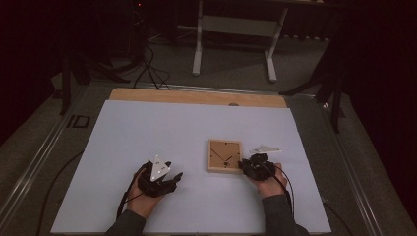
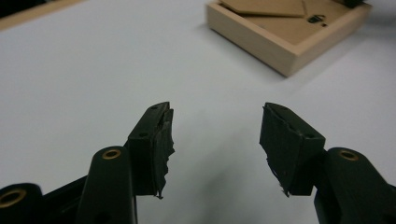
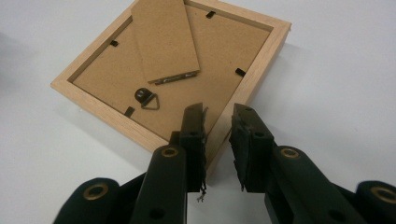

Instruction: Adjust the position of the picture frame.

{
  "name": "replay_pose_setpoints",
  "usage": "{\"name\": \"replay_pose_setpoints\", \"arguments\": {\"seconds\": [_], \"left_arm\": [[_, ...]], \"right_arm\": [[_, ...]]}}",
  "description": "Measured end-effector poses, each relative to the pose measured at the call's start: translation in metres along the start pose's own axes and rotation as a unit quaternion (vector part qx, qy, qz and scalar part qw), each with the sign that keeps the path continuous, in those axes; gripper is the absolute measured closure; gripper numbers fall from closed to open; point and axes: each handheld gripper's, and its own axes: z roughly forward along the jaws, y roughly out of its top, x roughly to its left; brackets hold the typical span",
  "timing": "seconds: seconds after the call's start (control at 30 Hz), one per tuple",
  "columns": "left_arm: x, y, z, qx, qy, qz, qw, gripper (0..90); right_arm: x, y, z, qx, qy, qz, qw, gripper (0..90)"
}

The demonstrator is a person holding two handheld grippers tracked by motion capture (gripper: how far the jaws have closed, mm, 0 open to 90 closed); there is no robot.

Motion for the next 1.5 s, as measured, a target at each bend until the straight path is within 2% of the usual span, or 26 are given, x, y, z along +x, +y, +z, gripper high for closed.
{"name": "replay_pose_setpoints", "arguments": {"seconds": [0.1, 0.23, 0.73, 0.93, 1.17, 1.3, 1.37, 1.5], "left_arm": [[-0.005, 0.002, 0.008, 0.007, -0.008, 0.007, 0.9999, 43.5], [-0.006, 0.005, 0.014, 0.005, -0.012, 0.008, 0.9999, 43.8], [-0.005, 0.012, 0.032, 0.013, -0.021, 0.019, 0.9995, 44.9], [-0.006, 0.013, 0.038, 0.019, -0.025, 0.022, 0.9993, 45.9], [-0.004, 0.014, 0.041, 0.022, -0.026, 0.023, 0.9992, 48.8], [-0.003, 0.014, 0.042, 0.025, -0.019, 0.022, 0.9993, 51.4], [-0.001, 0.014, 0.043, 0.025, -0.018, 0.020, 0.9993, 57.1], [0.000, 0.014, 0.043, 0.028, -0.019, 0.023, 0.9991, 59.8]], "right_arm": [[0.005, 0.003, 0.004, -0.002, 0.001, -0.013, 0.9999, 74.5], [0.009, 0.007, 0.008, -0.001, 0.004, -0.022, 0.9998, 74.5], [0.016, 0.017, 0.021, -0.007, 0.008, -0.036, 0.9993, 76.2], [0.021, 0.021, 0.027, -0.011, 0.017, -0.041, 0.9989, 76.3], [0.029, 0.025, 0.033, -0.015, 0.025, -0.051, 0.9983, 76.3], [0.031, 0.025, 0.035, -0.019, 0.029, -0.051, 0.9981, 76.3], [0.033, 0.026, 0.036, -0.020, 0.033, -0.049, 0.9981, 76.3], [0.037, 0.028, 0.039, -0.018, 0.036, -0.053, 0.9977, 76.3]]}}
